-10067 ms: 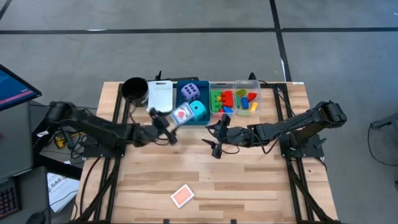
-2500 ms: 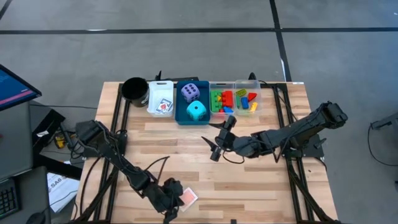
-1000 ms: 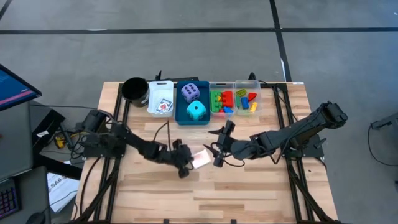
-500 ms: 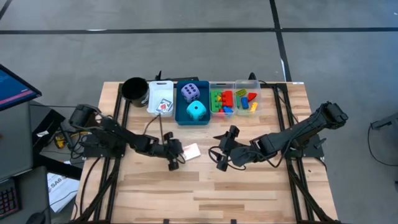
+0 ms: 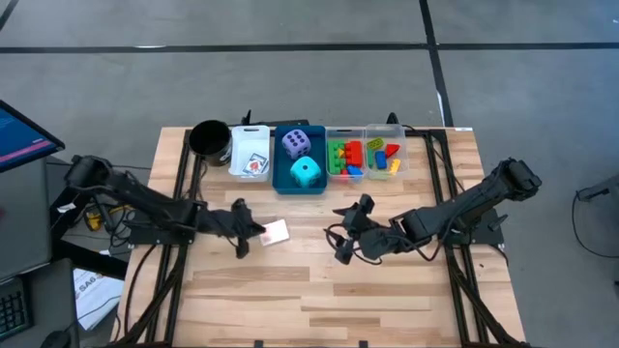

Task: Pick & Place Toys
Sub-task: Put the orange playing card into the white bin

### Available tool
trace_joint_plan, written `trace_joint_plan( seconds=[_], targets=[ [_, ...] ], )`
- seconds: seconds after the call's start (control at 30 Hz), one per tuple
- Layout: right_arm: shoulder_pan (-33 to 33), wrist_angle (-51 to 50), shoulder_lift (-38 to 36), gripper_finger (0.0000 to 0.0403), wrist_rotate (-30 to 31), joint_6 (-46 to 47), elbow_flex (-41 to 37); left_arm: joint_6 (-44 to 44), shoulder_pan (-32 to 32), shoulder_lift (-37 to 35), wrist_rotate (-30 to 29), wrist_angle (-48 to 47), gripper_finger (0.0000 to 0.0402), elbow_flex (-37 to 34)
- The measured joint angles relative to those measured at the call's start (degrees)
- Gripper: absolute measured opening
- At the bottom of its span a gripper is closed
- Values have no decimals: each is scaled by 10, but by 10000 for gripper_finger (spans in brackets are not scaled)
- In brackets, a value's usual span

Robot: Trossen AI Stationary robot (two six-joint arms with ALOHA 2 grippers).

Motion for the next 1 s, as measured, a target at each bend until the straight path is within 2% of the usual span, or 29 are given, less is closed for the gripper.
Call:
trace_joint_plan(
  seconds=[0.2, 0.33, 0.5, 0.6, 0.8, 1.0],
  targets=[
    [13, -16, 0, 269, 26, 1, 0, -13, -1, -77, 64, 3, 108, -22],
    [24, -28, 4, 269, 28, 1, 0, -40, -1, -75, 67, 2, 178, -40],
    [26, -17, 54, 269, 46, 1, 0, -74, -1, -52, 66, -9, 264, -66],
    [19, -18, 100, 269, 48, 12, 0, -85, -1, -38, 53, -23, 301, -74],
    [10, 32, 173, 269, 39, 16, 0, -103, 1, -22, 20, -26, 320, -79],
    [11, 68, 187, 269, 29, 11, -1, -104, 0, -18, 6, -11, 312, -79]
  ],
)
